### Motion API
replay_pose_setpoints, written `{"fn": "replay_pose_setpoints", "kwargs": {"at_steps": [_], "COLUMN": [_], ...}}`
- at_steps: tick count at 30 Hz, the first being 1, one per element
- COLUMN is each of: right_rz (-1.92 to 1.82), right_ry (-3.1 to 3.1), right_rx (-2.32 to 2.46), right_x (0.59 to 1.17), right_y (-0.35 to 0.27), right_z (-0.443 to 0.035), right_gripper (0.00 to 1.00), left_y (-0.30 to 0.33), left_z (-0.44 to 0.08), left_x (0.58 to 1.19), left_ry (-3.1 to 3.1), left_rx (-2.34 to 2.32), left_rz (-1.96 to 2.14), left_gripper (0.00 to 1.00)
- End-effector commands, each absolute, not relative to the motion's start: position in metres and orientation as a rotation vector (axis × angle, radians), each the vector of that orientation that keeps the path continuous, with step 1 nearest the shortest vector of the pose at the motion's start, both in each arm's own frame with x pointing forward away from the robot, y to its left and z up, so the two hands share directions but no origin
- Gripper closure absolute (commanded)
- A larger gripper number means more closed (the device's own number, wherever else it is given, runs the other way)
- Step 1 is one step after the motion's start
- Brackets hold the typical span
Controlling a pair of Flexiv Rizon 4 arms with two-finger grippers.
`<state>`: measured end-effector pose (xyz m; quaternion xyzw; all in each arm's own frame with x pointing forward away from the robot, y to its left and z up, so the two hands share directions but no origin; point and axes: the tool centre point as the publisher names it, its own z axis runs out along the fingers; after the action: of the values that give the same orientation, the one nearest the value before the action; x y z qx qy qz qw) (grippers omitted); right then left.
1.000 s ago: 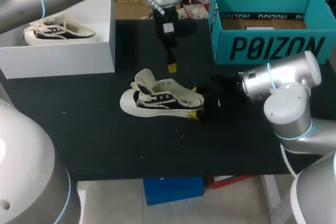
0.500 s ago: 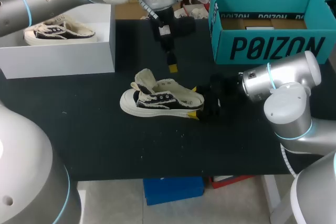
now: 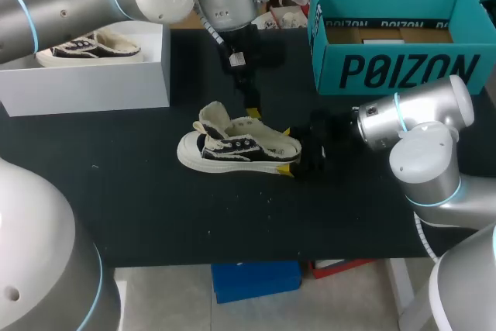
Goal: Take the shoe out of the shoebox, open the shoe tongue, remove and reinsert the insole, then place the shoe into the shoebox
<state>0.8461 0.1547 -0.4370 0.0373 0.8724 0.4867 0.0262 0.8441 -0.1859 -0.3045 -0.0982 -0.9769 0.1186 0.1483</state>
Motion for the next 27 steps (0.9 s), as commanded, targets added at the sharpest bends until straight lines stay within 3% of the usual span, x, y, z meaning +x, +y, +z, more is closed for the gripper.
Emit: {"fn": "replay_pose_setpoints", "kwargs": {"at_steps": [1,27], "right_rz": [1.503,1.503], "right_ry": [2.698,2.698], "right_rx": [0.118,0.118], "right_x": [0.847,0.847], "right_y": [0.155,0.155], "right_z": [-0.441,-0.441], "right_gripper": [1.0,1.0], "left_y": [-0.188,-0.173], "left_z": [-0.309,-0.356], "left_x": [0.846,0.849], "left_ry": [-2.788,-2.714], "left_rx": [-0.329,-0.266], "left_rz": [0.299,0.215], "left_gripper": [1.0,1.0]}}
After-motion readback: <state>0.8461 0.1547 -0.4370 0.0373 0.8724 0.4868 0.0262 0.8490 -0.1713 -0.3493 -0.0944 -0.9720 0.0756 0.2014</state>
